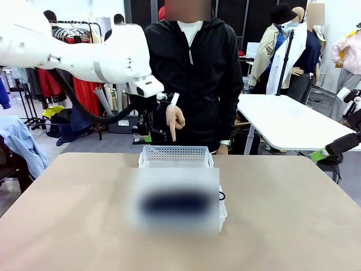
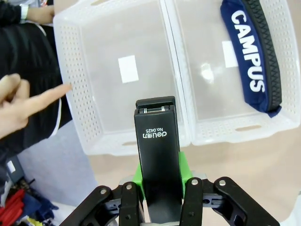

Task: Distribute items into two baskets.
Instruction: Place the picked Stapler into the Organizing basket as instructed by the person.

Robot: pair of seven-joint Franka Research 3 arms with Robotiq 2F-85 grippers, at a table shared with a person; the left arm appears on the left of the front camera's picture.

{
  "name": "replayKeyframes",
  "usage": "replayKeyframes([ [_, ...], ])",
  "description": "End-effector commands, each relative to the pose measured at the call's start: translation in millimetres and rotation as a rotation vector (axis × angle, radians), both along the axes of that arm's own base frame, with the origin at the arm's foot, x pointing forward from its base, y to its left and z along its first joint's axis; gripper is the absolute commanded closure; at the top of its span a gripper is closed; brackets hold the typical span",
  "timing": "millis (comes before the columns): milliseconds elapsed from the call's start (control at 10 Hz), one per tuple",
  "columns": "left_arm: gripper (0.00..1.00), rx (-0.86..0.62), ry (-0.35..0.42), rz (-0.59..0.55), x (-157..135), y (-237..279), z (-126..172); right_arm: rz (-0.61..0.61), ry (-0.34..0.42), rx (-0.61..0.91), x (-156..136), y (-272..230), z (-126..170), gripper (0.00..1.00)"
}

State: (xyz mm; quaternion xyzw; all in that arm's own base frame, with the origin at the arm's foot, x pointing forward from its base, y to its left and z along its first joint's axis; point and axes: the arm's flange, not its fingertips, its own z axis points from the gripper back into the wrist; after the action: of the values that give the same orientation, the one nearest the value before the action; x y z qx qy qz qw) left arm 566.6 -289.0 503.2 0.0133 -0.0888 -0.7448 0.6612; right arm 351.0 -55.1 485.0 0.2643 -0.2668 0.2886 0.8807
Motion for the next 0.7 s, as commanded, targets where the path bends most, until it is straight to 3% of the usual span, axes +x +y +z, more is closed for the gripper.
replayKeyframes([
  [0, 1.00, 0.013, 0.017, -0.001, 9.5, -17.8, -0.9, 0.005, 0.000, 0.004, -0.4, -0.2, 1.1, 0.00],
  [600, 1.00, 0.019, 0.038, 0.008, 23.7, -69.4, -49.8, 0.005, 0.000, 0.004, -0.4, -0.2, 1.1, 0.00],
])
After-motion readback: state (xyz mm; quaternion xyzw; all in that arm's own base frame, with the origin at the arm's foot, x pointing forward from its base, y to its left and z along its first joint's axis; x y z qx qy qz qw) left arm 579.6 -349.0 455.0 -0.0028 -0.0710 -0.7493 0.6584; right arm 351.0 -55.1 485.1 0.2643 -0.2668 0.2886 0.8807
